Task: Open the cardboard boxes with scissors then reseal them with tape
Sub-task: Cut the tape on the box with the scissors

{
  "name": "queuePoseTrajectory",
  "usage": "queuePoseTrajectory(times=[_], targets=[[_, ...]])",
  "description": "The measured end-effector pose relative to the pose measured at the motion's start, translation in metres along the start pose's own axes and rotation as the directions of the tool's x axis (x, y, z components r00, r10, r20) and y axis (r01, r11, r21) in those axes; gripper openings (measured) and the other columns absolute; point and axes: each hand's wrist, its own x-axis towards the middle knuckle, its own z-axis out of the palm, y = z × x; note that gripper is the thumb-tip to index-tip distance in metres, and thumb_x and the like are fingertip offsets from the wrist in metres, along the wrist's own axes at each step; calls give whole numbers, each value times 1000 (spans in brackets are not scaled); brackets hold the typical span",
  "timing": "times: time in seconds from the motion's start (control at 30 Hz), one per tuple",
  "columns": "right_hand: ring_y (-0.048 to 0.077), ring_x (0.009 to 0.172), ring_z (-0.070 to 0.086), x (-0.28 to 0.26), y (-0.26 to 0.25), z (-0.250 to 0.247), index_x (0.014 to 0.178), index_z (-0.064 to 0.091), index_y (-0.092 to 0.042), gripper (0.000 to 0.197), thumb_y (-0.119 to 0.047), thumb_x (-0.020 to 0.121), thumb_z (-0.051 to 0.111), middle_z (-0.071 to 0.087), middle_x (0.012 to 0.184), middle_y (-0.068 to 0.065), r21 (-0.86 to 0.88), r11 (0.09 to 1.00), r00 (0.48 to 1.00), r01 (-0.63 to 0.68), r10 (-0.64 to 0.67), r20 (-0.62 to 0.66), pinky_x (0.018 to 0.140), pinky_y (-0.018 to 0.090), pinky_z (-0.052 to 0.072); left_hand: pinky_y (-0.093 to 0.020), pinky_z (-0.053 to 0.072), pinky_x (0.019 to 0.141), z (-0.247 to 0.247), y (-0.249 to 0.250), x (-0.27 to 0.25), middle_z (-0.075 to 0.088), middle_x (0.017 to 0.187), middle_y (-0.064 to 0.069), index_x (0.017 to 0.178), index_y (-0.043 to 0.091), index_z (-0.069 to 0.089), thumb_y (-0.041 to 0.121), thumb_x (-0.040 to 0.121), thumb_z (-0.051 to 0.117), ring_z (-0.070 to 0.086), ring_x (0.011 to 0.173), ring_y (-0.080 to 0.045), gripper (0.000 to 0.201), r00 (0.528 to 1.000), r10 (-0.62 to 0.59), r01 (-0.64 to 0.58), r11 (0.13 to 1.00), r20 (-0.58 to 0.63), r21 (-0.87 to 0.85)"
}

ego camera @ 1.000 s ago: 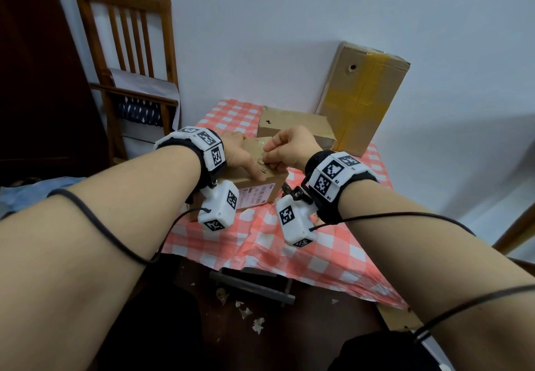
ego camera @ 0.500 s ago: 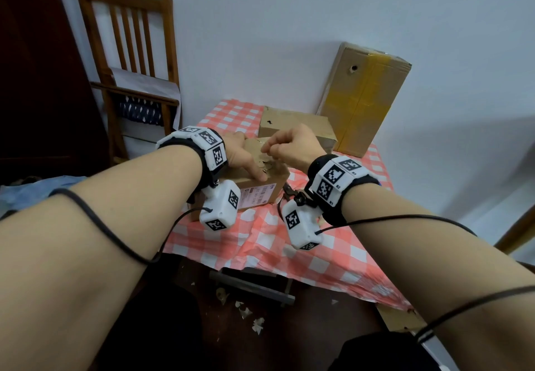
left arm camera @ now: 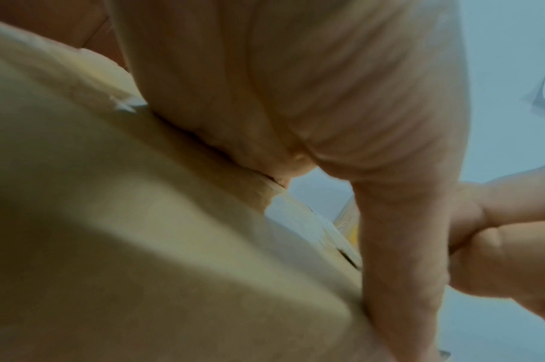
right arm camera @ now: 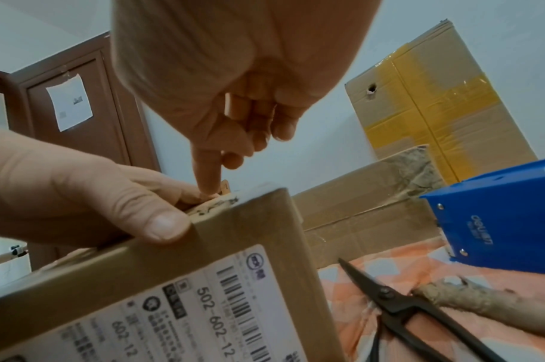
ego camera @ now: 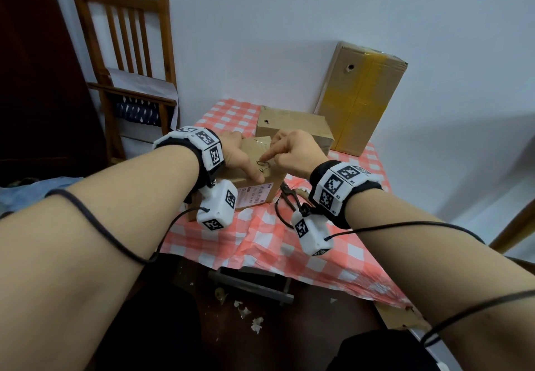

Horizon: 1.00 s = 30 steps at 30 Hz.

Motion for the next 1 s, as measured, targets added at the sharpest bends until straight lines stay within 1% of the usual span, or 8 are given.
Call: queuePoseTrajectory(times=[0.17, 0.4, 0.5, 0.57, 0.73, 0.8, 0.9, 1.0], targets=[[0, 73, 48, -1, 1, 3, 87, 78, -11, 21, 1, 77, 64, 51, 78, -16, -11, 1000, 999, 18, -18, 28, 64, 13, 38, -42, 51, 89, 0, 1, -2, 56, 112, 0, 131, 22, 39, 65, 27, 84, 56, 100, -22, 121, 1000, -5, 5, 1000, 5, -12], [2, 76, 48, -5, 4, -4, 84, 78, -10, 36, 10, 74, 50, 55, 76, -12, 118, 992, 991, -53, 67, -117, 72, 21, 43, -41, 48, 93, -1, 4, -5, 55, 115, 0, 132, 21, 40, 72, 30, 79, 54, 104, -22, 121, 1000, -5, 5, 998, -3, 65], [5, 78, 50, -6, 12, -11, 77, 77, -11, 39, 10, 74, 44, 57, 75, -12, 174, 979, 971, -105, 139, -196, 75, 23, 43, -42, 40, 101, -1, 4, -5, 43, 128, -7, 138, 20, 37, 77, 45, 75, 42, 118, -26, 115, 997, 3, 11, 983, -80, 183], [7, 81, 52, -8, 20, -16, 72, 76, -15, 40, 9, 76, 44, 60, 80, -10, 169, 974, 961, -148, 182, -207, 76, 24, 43, -42, 33, 103, 2, 4, -6, 35, 137, -11, 144, 20, 30, 71, 58, 72, 34, 128, -29, 109, 994, 19, 4, 978, -108, 210], [9, 72, 53, -14, 39, -22, 61, 69, -24, 45, 9, 78, 43, 68, 93, 3, 148, 958, 941, -247, 274, -199, 63, 23, 44, -44, 28, 105, 2, 5, -11, 35, 140, -11, 146, 22, 26, 62, 71, 69, 34, 130, -28, 96, 994, 28, 0, 967, -108, 254], [10, 75, 55, -19, 45, -25, 63, 70, -23, 43, 7, 80, 44, 70, 97, 4, 141, 948, 927, -286, 311, -210, 66, 26, 48, -45, 27, 107, 1, 7, -14, 35, 140, -12, 145, 20, 27, 59, 72, 70, 34, 131, -28, 93, 994, 19, 12, 960, -108, 279], [17, 98, 60, -27, 54, -30, 81, 75, -15, 36, 5, 83, 45, 70, 104, 7, 132, 929, 904, -345, 367, -221, 87, 29, 50, -47, 25, 107, 2, 17, -16, 35, 142, -13, 141, 18, 32, 57, 72, 70, 33, 132, -29, 88, 993, 21, 17, 951, -118, 309], [18, 106, 57, -37, 61, -34, 85, 74, -14, 37, 7, 83, 43, 69, 107, 6, 154, 912, 889, -380, 406, -212, 93, 30, 47, -41, 34, 92, 0, 25, -13, 45, 121, -8, 129, 16, 42, 50, 72, 70, 46, 112, -26, 72, 996, 12, 18, 947, -91, 321]])
